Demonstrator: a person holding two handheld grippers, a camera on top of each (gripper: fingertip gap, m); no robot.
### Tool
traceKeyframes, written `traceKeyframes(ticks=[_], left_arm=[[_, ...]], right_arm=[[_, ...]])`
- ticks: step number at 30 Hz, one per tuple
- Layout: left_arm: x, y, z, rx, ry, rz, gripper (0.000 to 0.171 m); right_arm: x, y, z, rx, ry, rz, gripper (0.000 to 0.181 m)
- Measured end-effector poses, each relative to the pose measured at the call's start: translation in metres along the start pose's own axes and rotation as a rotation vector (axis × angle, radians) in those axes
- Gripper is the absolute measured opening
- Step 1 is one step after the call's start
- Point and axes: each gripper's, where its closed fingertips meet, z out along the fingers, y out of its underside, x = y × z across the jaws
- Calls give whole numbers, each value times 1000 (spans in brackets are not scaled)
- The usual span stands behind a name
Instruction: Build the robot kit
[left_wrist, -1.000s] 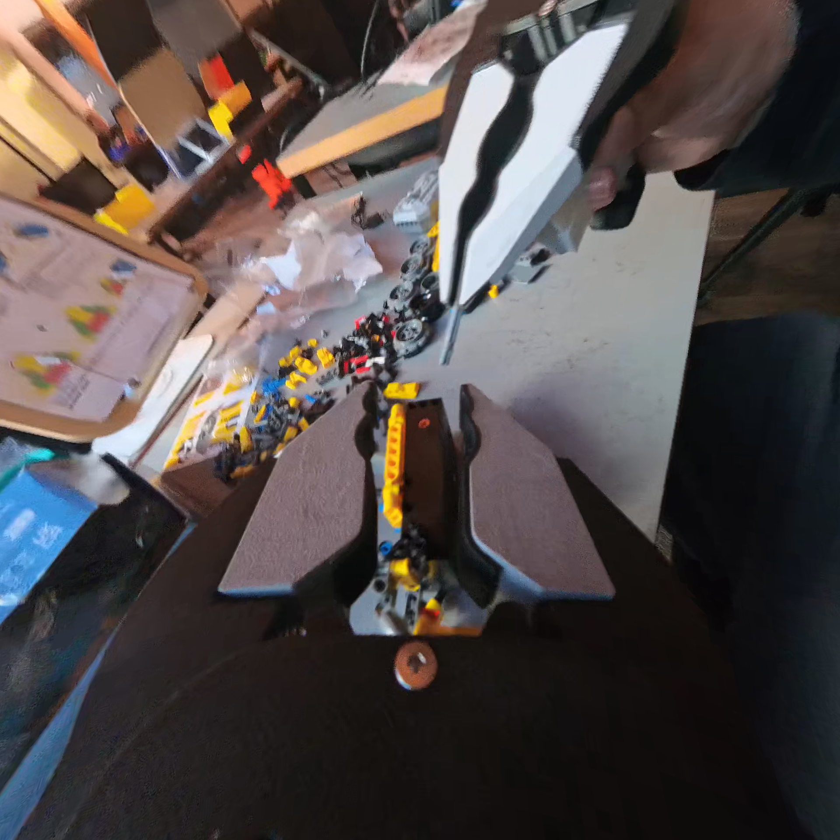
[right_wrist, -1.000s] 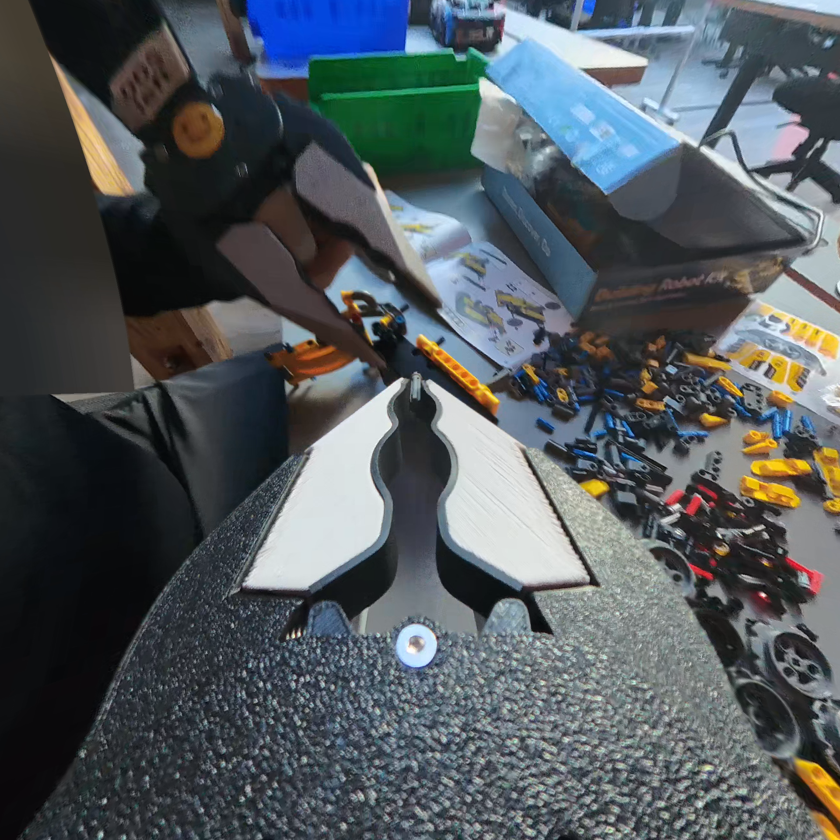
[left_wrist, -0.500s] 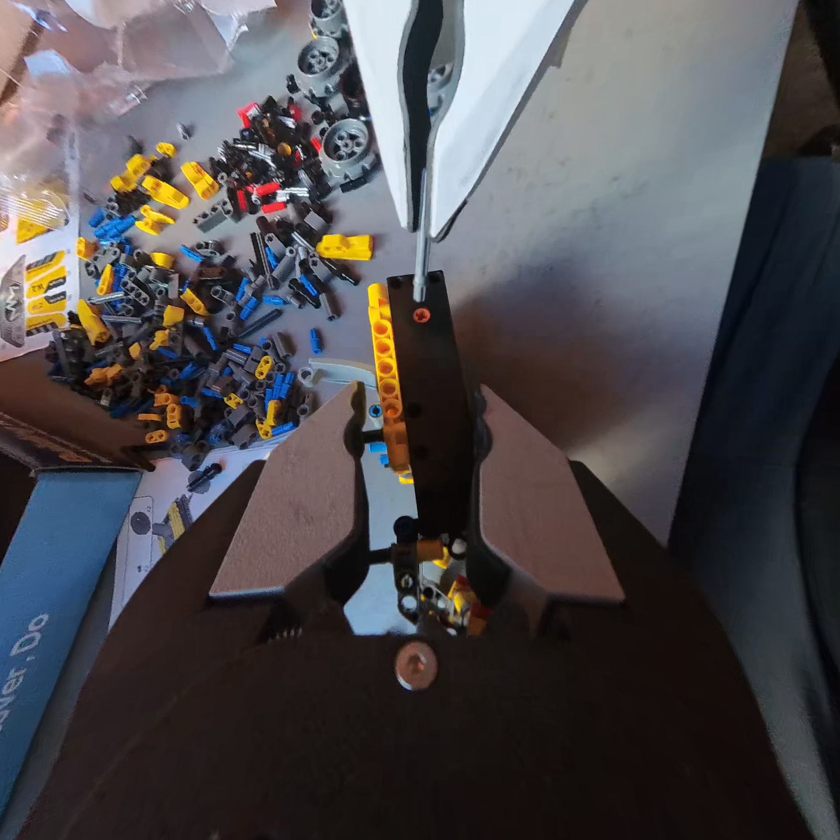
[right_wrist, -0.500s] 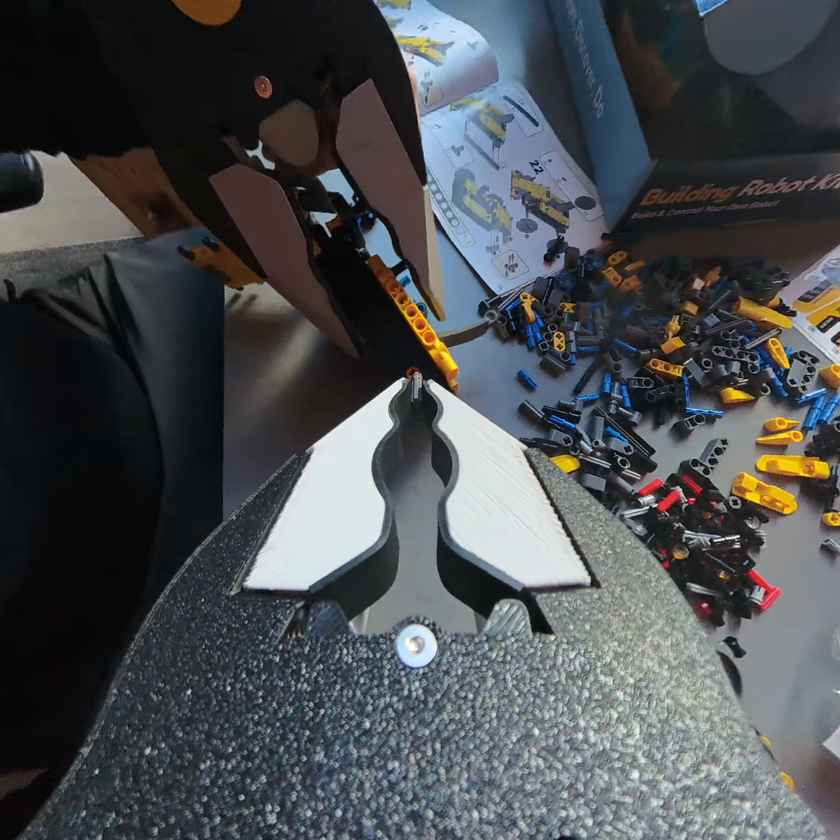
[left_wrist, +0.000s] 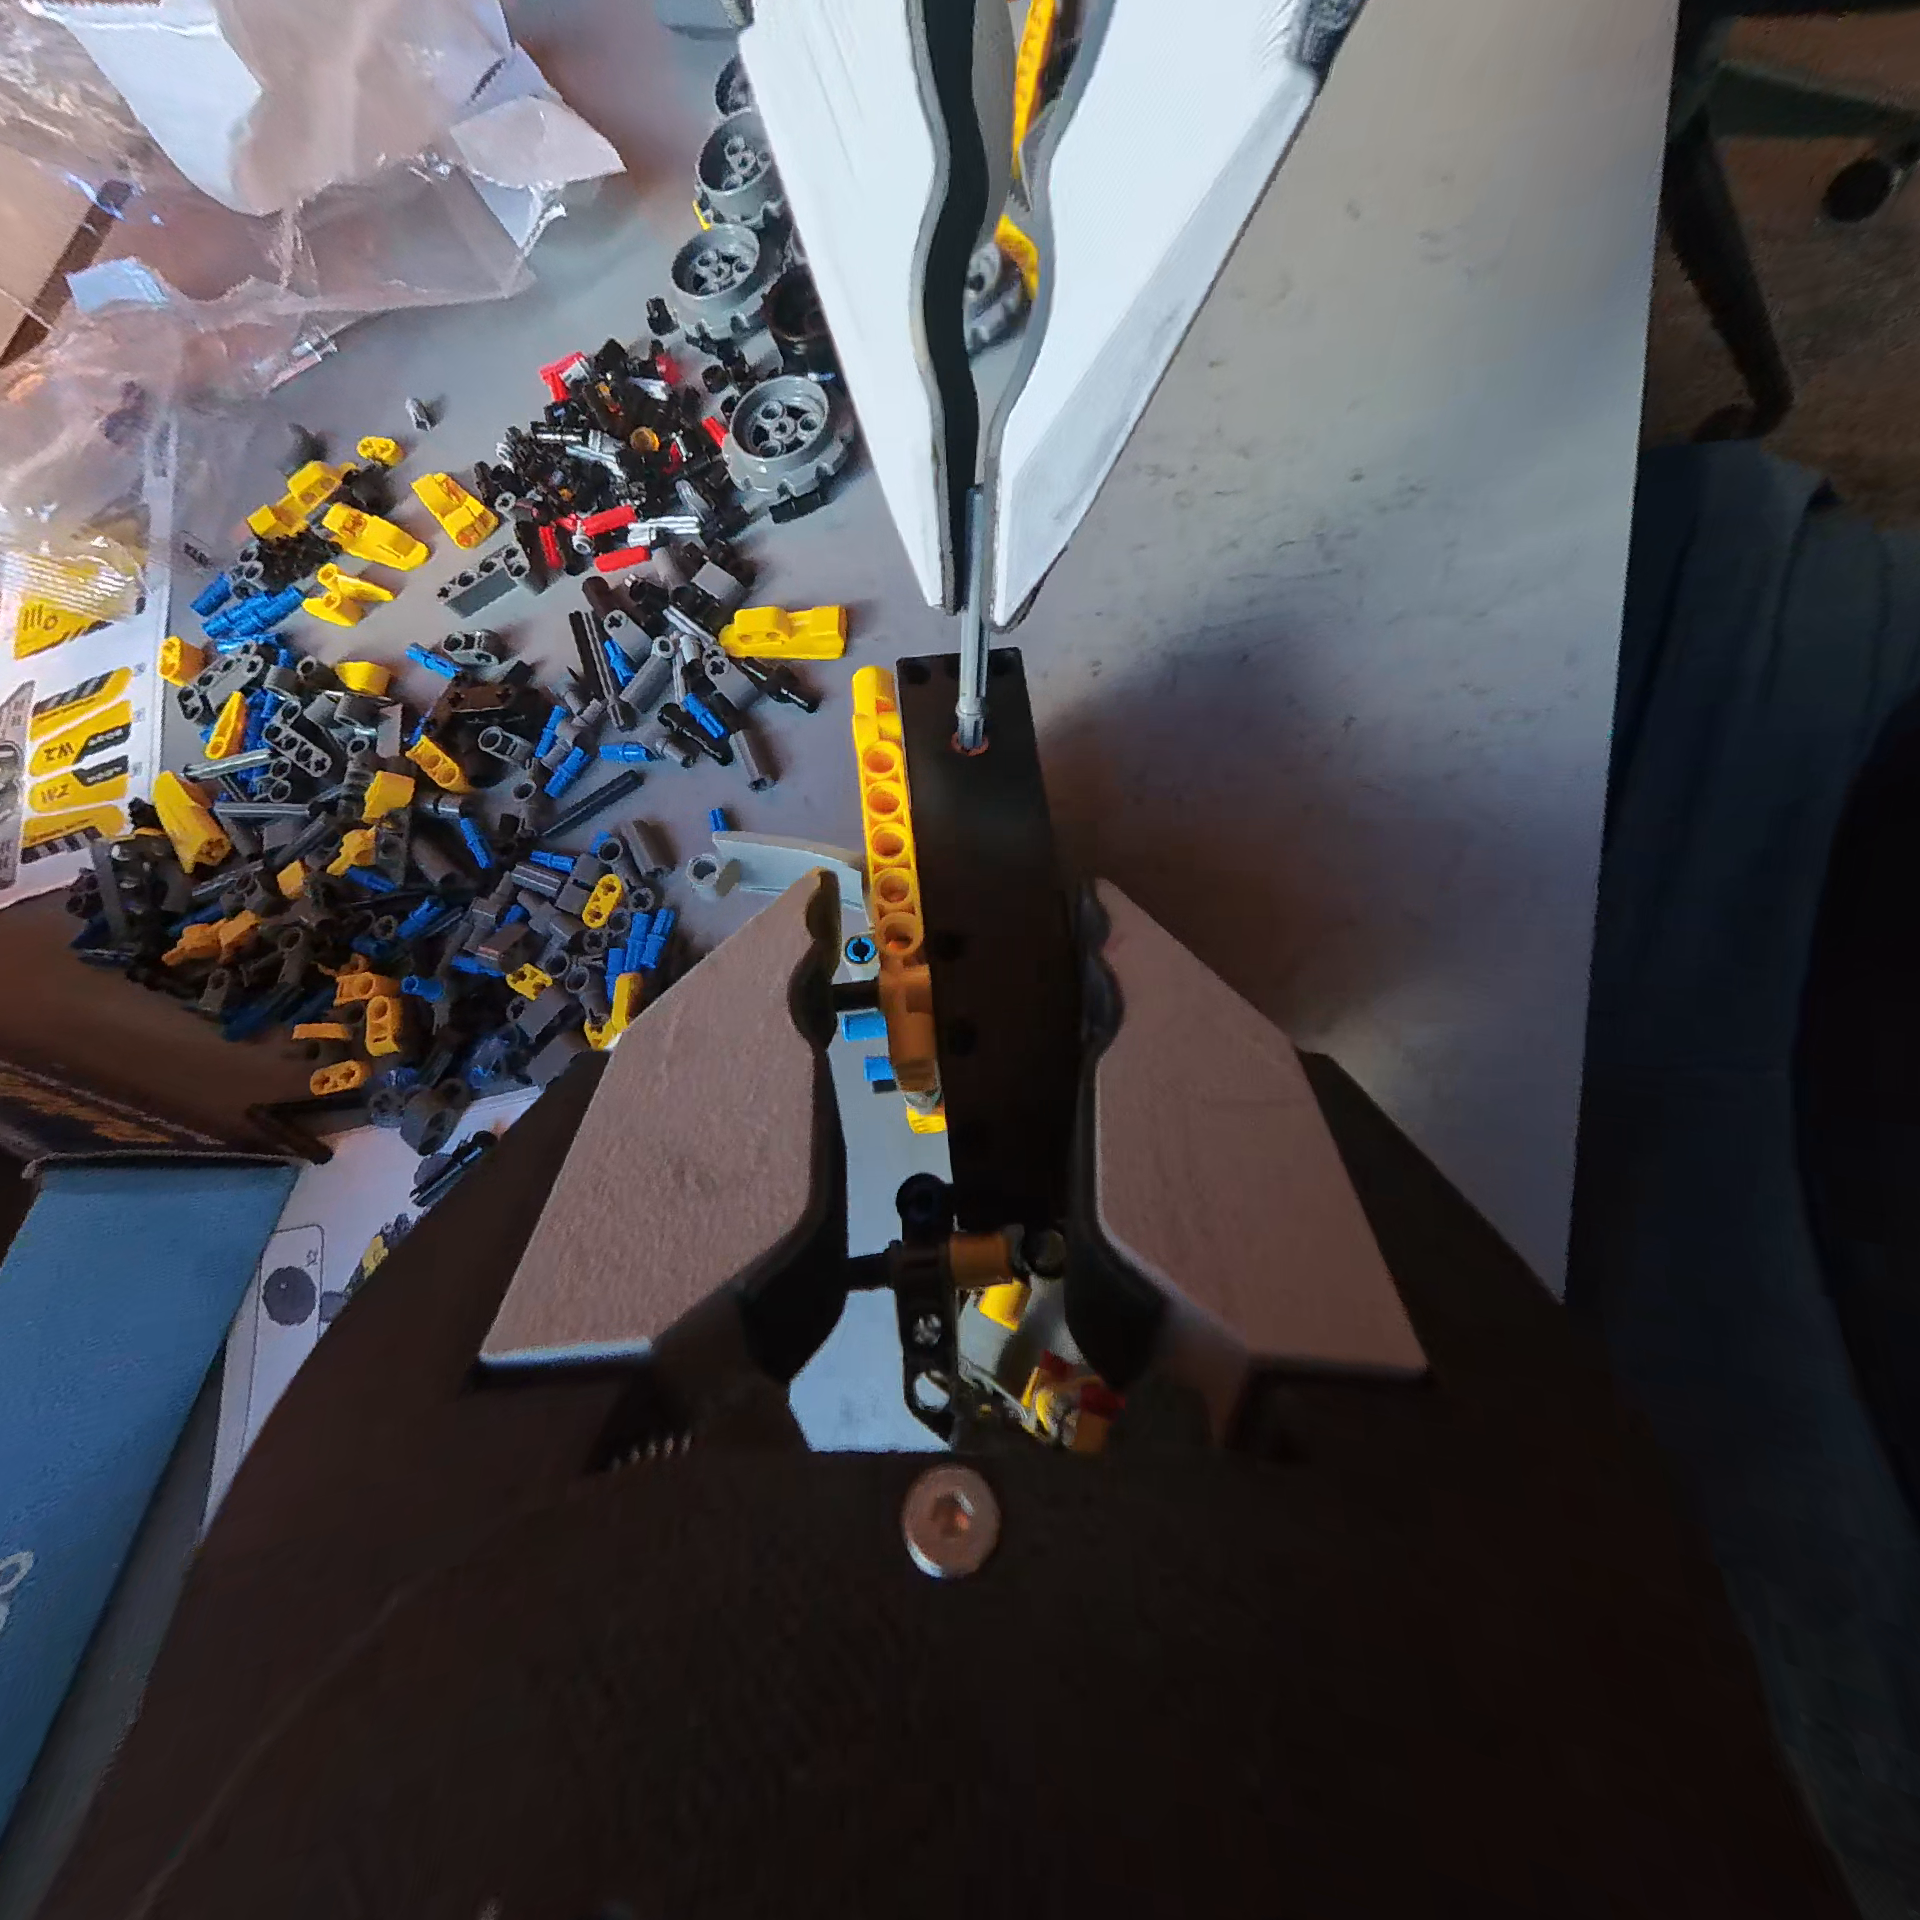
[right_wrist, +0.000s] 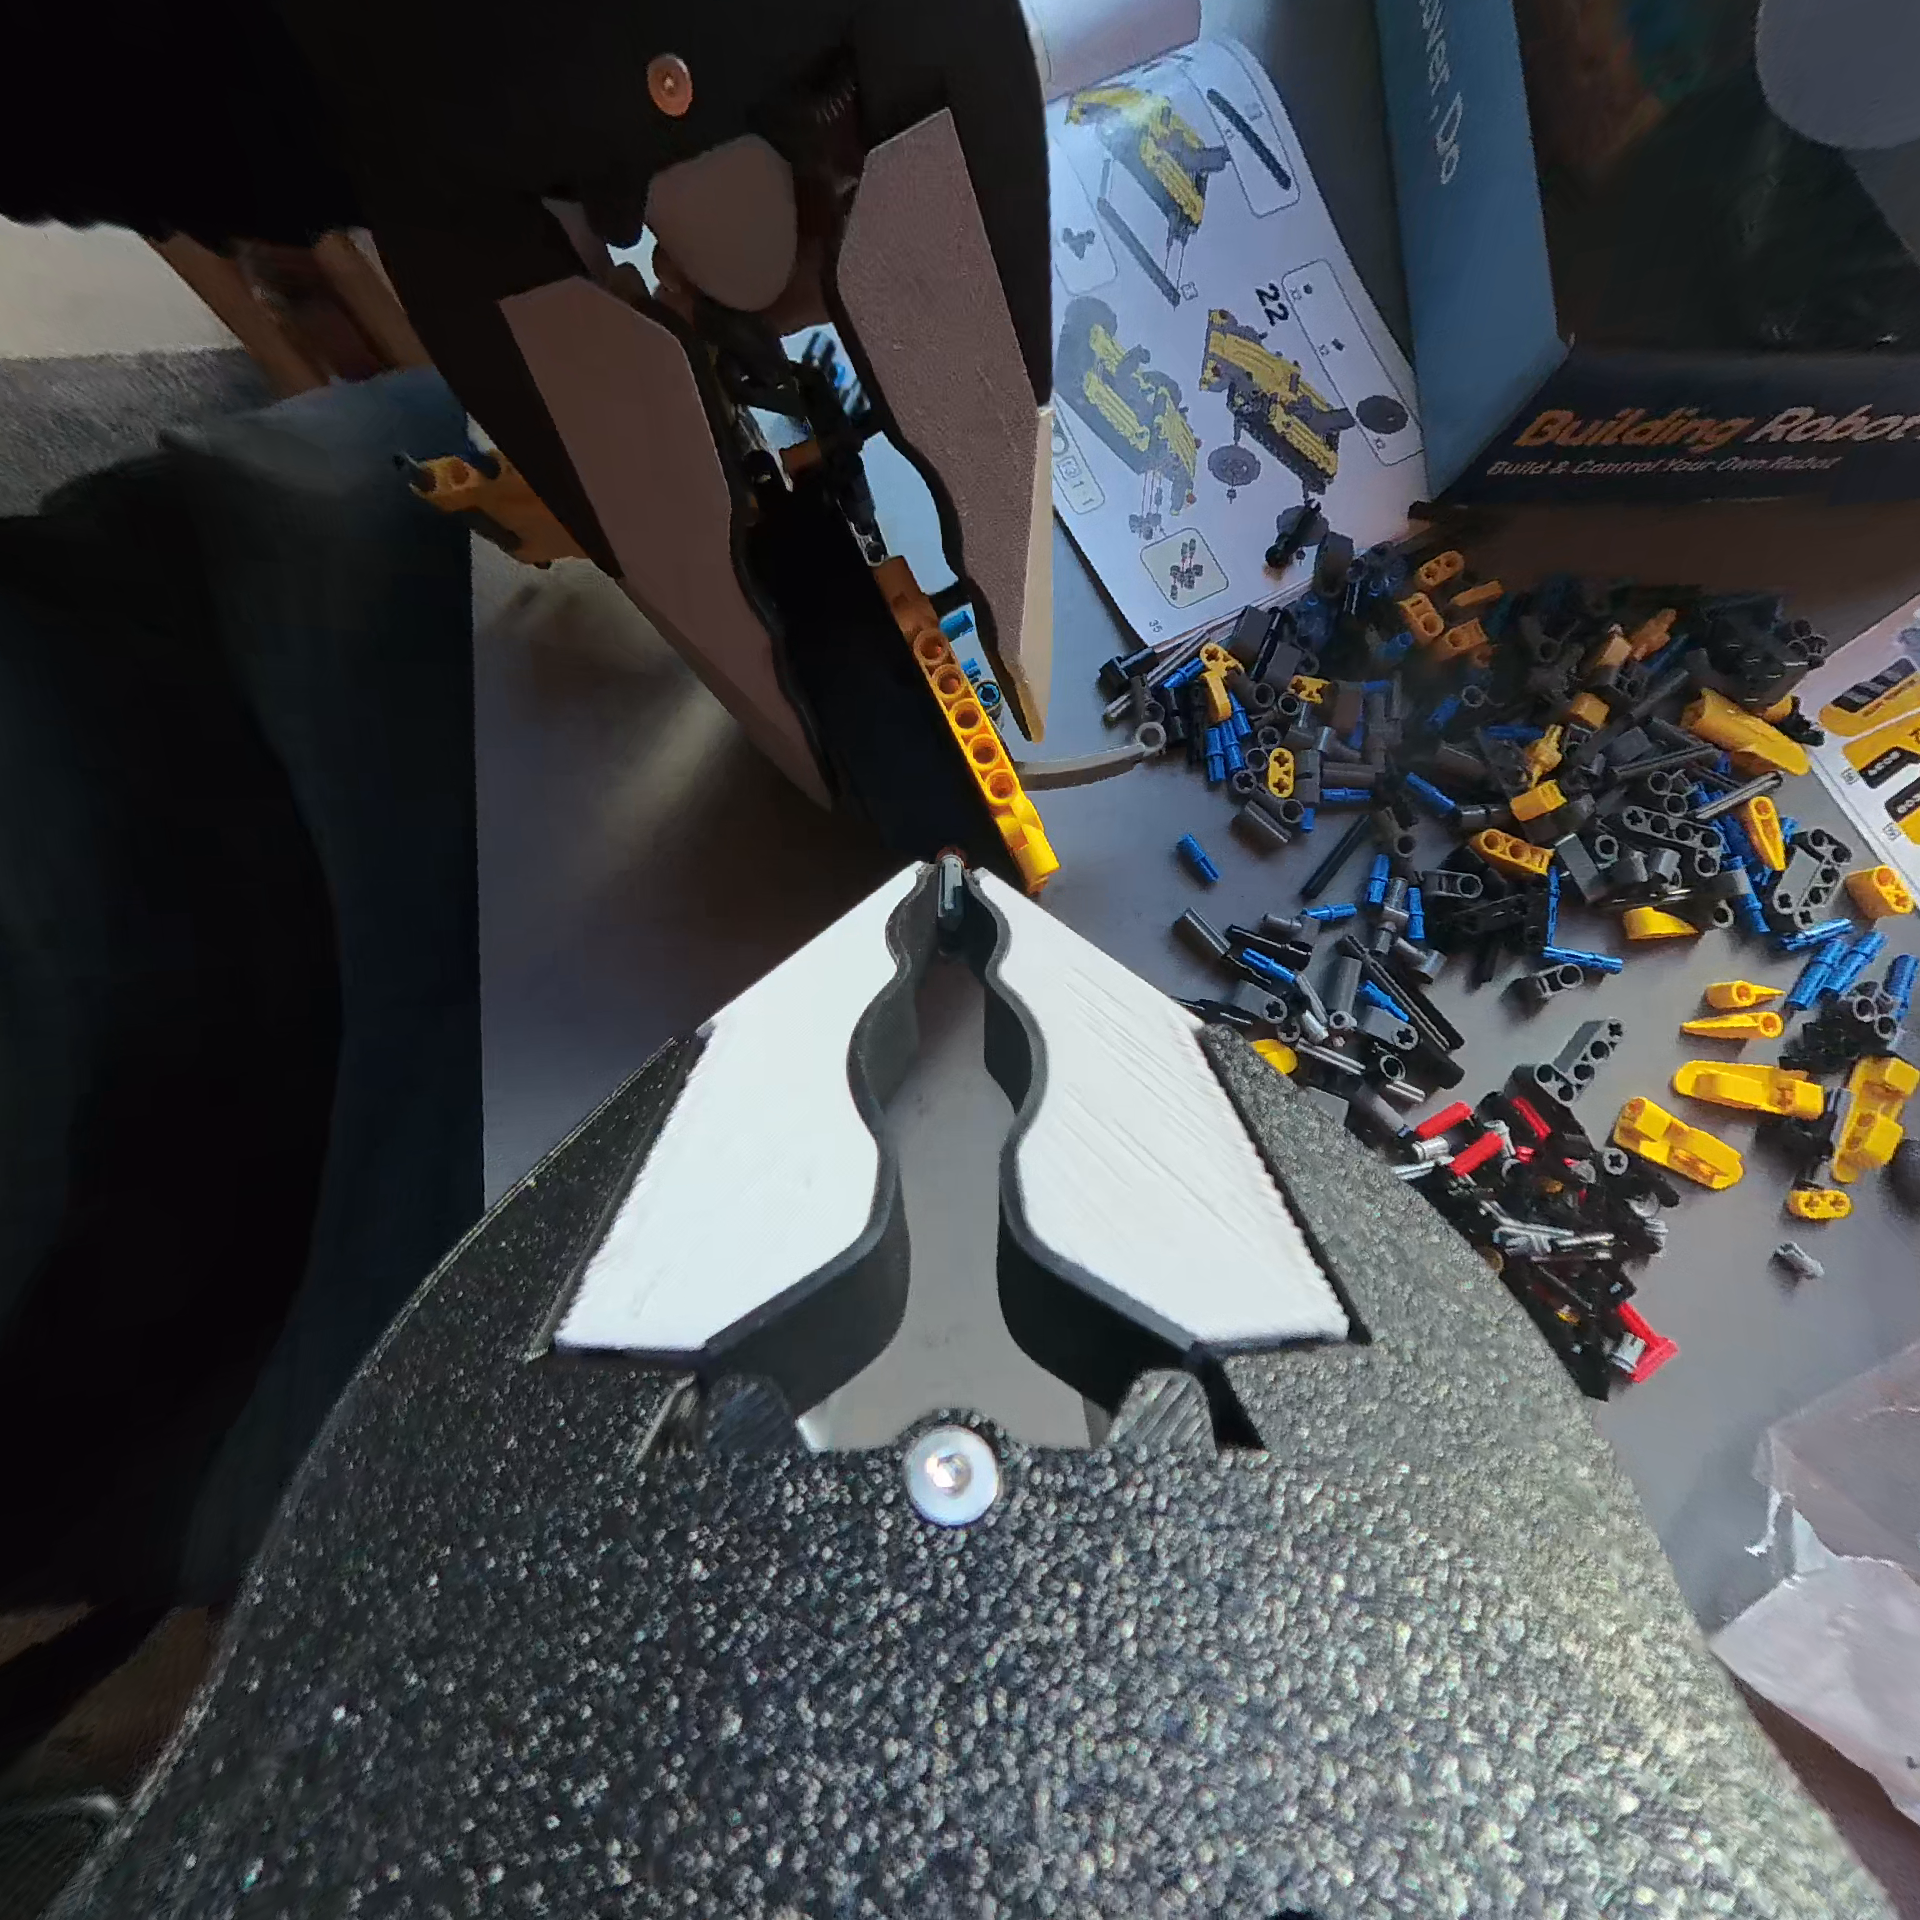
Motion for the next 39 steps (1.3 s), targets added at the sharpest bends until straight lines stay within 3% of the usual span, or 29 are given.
traceKeyframes(ticks=[12, 18, 28, 39], left_arm=[[-1, -3, 0, 71, 26, -51, 42], [-1, -3, 0, 74, 23, -54, 42], [-1, -3, 0, 76, 25, -70, 41], [-2, -3, 0, 78, 17, -85, 41]], right_arm=[[-2, -4, 3, -194, 92, -212, 4], [0, -1, 3, -198, 25, -120, 4], [1, 2, 2, -293, 19, -292, 4], [2, -2, 5, -335, -53, -239, 4]])
